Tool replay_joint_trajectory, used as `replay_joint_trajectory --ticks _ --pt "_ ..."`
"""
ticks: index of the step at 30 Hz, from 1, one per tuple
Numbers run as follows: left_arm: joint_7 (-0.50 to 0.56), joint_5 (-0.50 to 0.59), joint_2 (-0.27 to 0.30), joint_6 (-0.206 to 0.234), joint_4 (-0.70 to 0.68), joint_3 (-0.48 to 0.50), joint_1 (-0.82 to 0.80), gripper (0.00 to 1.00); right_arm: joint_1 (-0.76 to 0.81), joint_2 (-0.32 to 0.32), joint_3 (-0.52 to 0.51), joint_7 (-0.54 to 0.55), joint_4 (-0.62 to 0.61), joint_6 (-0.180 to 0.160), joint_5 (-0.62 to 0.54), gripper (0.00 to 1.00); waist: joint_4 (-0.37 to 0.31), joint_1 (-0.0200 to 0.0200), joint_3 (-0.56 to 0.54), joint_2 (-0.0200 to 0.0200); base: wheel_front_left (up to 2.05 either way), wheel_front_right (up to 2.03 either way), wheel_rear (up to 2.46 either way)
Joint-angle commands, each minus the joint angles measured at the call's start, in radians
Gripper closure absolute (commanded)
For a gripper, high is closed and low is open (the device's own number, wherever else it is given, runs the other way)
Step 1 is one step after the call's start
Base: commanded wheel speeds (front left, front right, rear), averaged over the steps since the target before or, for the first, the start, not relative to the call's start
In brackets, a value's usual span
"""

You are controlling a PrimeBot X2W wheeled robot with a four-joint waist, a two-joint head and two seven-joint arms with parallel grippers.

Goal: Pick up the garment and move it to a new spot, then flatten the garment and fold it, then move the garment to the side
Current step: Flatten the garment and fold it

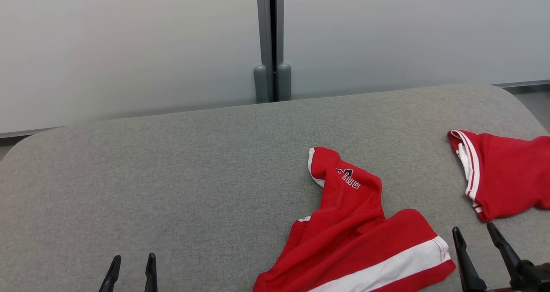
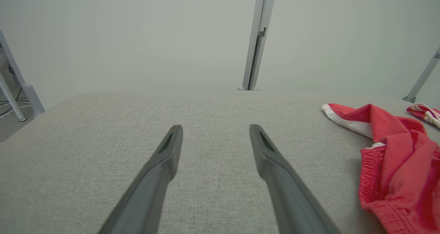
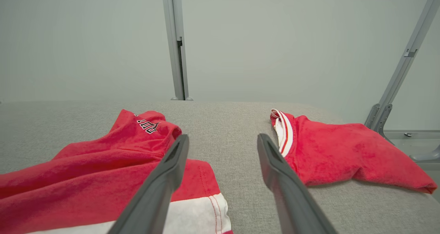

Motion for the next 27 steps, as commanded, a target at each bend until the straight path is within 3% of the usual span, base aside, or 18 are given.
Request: replay_joint_trajectory --ticks 1,10,15,21,27 --pt "-0.002 0.010 0.000 -0.010 0.005 0.014 -0.008 0.00 -0.008 -0.001 0.004 0.000 0.001 0.000 0.005 0.00 0.008 0.0000 0.001 -0.0001 0.00 0.00 0.00" --pt "-0.002 0.001 -0.004 -0.036 0.013 0.018 -0.016 0.00 -0.021 -0.004 0.022 0.000 0.016 0.000 0.047 0.00 0.028 0.0000 0.001 -0.0001 0.00 0.00 0.00" --pt "0.016 -0.058 -0.003 -0.055 0.058 -0.079 0.022 0.00 -0.054 -0.109 0.116 0.016 0.091 0.000 0.126 0.00 0.017 0.0000 -0.006 -0.0001 0.00 0.00 0.00" --pt "0.325 -0.186 0.030 -0.072 -0.016 -0.214 0.042 0.00 -0.119 -0.296 0.294 0.188 0.155 0.000 0.246 0.00 0.024 0.0000 -0.002 -0.0001 0.00 0.00 0.00" --pt "0.539 -0.331 0.068 -0.072 -0.152 -0.298 0.081 0.00 -0.172 -0.367 0.418 0.293 0.196 0.000 0.338 0.00 0.032 0.0000 0.013 -0.0001 0.00 0.00 0.00"
